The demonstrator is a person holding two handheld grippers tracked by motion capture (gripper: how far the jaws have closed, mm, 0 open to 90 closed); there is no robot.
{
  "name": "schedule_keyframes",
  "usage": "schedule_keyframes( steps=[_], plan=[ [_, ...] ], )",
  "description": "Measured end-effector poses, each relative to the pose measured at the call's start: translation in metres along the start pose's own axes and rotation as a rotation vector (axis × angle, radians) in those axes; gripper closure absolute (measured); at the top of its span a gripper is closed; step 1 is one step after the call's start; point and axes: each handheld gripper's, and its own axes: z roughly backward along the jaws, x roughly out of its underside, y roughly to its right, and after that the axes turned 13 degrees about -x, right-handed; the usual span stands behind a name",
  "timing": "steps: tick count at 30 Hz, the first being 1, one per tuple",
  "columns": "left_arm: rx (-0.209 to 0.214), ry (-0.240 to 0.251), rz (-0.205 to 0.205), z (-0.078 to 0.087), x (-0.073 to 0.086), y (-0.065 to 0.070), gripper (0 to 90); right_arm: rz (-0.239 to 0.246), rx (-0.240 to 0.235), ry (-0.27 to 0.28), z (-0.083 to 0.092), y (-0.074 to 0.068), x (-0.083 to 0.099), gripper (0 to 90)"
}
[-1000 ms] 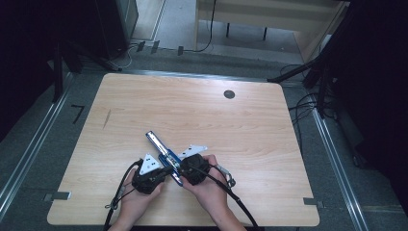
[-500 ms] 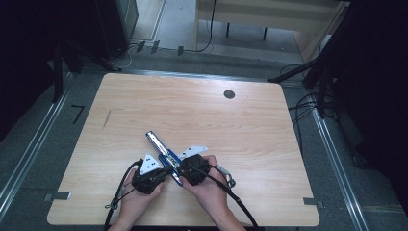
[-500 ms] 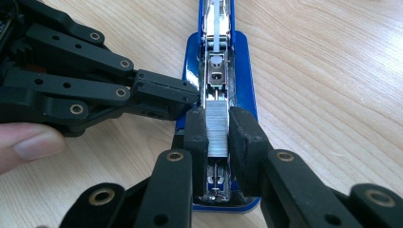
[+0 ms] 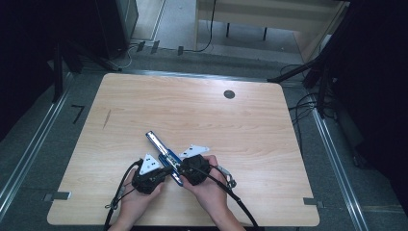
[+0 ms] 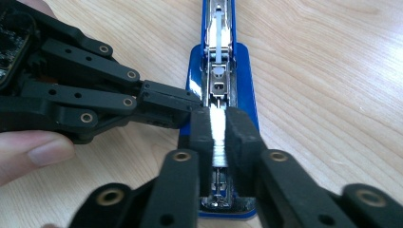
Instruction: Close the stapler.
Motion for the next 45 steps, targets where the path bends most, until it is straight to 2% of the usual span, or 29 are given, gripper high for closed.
schedule_keyframes(
  steps=[3,9,12,13,15,18,20,22,25,27,29,35,37,41,45],
  plan=[
    [-0.001,0.001,-0.002,0.000,0.000,0.000,90.0,0.005,-0.003,-0.001,-0.002,0.000,0.001,90.0],
    [-0.003,0.000,-0.002,0.000,0.000,0.000,90.0,0.012,0.001,-0.017,-0.005,0.000,0.003,90.0],
    [0.009,-0.009,0.040,0.000,0.000,-0.005,90.0,0.006,0.001,-0.018,-0.004,0.000,0.003,90.0],
    [0.012,-0.011,0.051,0.000,0.000,-0.007,90.0,0.019,0.000,-0.012,-0.004,0.000,0.003,90.0],
    [0.010,-0.018,0.063,0.000,-0.001,-0.009,90.0,0.010,-0.005,-0.002,-0.001,0.000,0.004,90.0],
    [0.001,-0.020,0.062,0.000,-0.001,-0.009,90.0,0.020,-0.011,0.000,0.002,0.000,0.004,90.0],
    [-0.024,-0.021,0.049,0.001,-0.002,-0.011,90.0,0.021,-0.013,-0.004,0.004,-0.001,0.005,90.0],
    [-0.045,-0.016,0.056,0.003,-0.004,-0.018,90.0,0.032,-0.011,-0.002,0.005,0.000,0.006,90.0],
    [-0.073,0.003,0.107,0.006,-0.007,-0.032,90.0,0.024,-0.010,0.013,0.006,0.000,0.006,90.0],
    [-0.075,0.005,0.135,0.004,-0.007,-0.041,90.0,0.030,-0.014,0.027,0.005,0.002,0.005,90.0],
    [-0.089,-0.006,0.138,0.001,-0.007,-0.046,90.0,0.036,-0.022,0.041,0.004,0.002,0.003,90.0],
    [-0.103,0.000,0.161,-0.006,-0.013,-0.056,90.0,0.045,-0.027,0.076,0.000,0.002,-0.001,90.0],
    [-0.117,-0.015,0.160,-0.010,-0.011,-0.060,90.0,0.051,-0.037,0.087,-0.002,0.003,-0.003,90.0],
    [-0.124,-0.019,0.194,-0.015,-0.012,-0.065,90.0,0.076,-0.047,0.101,-0.008,0.005,-0.013,90.0],
    [-0.127,-0.037,0.200,-0.019,-0.014,-0.067,90.0,0.089,-0.040,0.108,-0.017,0.007,-0.024,90.0]
  ],
)
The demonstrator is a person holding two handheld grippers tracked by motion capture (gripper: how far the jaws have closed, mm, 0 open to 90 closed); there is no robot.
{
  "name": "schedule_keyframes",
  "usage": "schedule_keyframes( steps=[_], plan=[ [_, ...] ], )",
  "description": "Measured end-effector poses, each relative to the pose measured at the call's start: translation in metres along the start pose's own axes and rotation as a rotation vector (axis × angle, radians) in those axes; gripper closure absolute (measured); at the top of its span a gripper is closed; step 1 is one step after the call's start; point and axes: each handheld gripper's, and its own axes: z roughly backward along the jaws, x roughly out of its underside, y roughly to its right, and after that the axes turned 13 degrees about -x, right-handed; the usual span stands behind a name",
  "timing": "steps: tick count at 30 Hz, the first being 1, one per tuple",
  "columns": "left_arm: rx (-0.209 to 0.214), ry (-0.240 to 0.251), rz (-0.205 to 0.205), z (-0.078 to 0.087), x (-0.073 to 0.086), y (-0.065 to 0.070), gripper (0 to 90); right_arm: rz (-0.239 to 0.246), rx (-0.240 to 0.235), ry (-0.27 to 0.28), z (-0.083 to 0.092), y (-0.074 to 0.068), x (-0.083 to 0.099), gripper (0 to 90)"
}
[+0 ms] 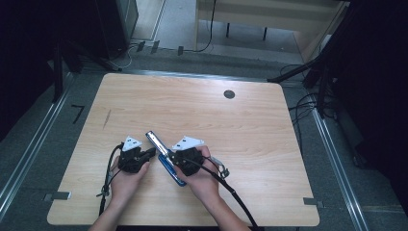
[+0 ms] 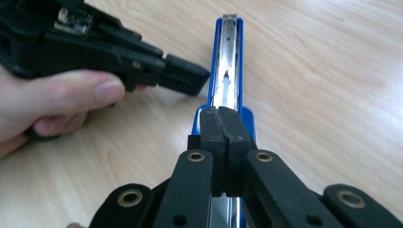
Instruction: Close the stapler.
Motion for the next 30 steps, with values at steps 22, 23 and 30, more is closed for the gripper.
schedule_keyframes(
  steps=[22,23,30],
  plan=[
    [0.006,-0.015,-0.039,-0.007,-0.005,0.004,90.0,0.004,0.013,-0.022,-0.041,0.014,-0.030,90.0],
    [0.015,-0.005,-0.043,-0.006,-0.005,0.004,90.0,0.007,0.016,-0.022,-0.042,0.013,-0.030,90.0],
    [0.016,0.026,-0.053,-0.002,-0.006,0.006,90.0,0.008,0.010,-0.028,-0.044,0.010,-0.030,90.0]
  ],
)
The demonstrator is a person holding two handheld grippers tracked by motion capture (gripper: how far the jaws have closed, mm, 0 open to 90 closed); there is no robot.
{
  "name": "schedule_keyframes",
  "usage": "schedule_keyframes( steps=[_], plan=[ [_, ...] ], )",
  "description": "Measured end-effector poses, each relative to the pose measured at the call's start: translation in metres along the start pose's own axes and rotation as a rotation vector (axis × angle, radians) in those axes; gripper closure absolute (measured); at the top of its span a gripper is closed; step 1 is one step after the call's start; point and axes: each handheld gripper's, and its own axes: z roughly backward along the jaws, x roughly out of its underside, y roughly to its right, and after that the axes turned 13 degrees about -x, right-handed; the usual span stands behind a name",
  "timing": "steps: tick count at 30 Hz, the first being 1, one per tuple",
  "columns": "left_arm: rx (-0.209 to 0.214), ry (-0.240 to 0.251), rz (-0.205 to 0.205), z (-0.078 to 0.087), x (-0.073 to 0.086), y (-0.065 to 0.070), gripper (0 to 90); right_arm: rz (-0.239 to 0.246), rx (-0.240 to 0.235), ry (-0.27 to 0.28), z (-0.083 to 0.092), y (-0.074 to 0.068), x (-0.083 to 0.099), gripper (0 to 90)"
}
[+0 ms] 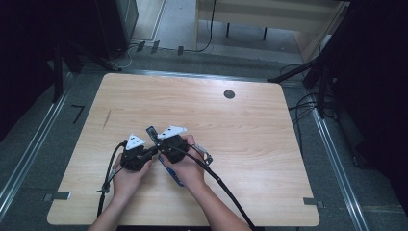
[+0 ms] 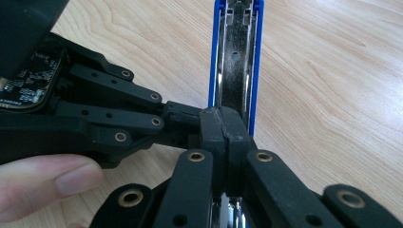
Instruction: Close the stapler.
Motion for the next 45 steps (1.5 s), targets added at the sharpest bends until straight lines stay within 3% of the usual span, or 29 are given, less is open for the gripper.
schedule_keyframes(
  steps=[13,45],
  plan=[
    [0.009,0.043,-0.020,0.009,-0.001,0.003,90.0,0.009,0.004,0.021,0.010,-0.002,-0.004,90.0],
    [0.030,0.071,-0.022,0.019,-0.003,0.009,90.0,0.030,0.014,0.063,0.036,-0.011,-0.004,90.0]
  ],
)
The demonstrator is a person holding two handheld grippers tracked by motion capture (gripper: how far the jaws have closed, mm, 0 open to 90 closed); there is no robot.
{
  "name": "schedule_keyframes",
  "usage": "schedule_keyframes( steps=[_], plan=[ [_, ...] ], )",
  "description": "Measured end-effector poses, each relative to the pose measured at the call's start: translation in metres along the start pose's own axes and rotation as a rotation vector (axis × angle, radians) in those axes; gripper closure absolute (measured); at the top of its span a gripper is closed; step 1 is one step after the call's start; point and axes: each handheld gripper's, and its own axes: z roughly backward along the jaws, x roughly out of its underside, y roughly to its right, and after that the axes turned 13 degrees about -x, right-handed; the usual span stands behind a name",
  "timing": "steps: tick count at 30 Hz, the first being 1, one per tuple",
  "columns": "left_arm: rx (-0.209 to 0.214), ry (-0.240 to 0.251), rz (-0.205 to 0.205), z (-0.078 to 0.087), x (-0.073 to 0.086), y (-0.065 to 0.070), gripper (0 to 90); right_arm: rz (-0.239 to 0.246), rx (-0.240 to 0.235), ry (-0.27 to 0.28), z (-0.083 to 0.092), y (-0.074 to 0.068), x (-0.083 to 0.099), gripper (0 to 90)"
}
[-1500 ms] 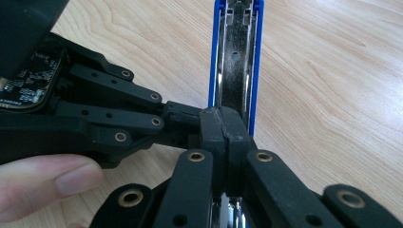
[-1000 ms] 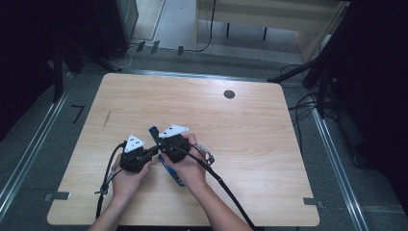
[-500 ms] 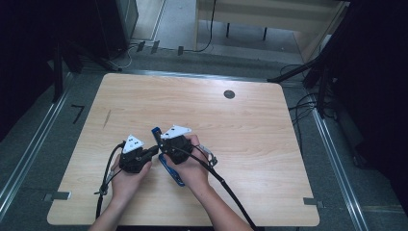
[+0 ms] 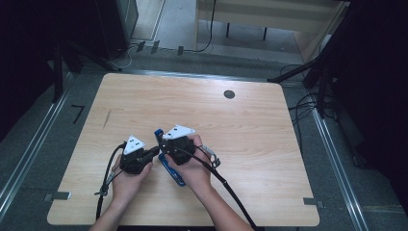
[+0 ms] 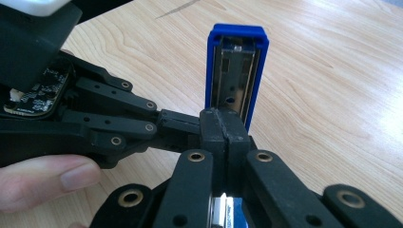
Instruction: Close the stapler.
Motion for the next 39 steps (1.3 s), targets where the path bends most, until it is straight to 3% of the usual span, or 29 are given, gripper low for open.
schedule_keyframes(
  steps=[39],
  plan=[
    [0.025,0.023,-0.018,0.009,-0.002,0.008,90.0,-0.003,-0.001,0.040,0.025,-0.009,0.016,90.0]
  ],
)
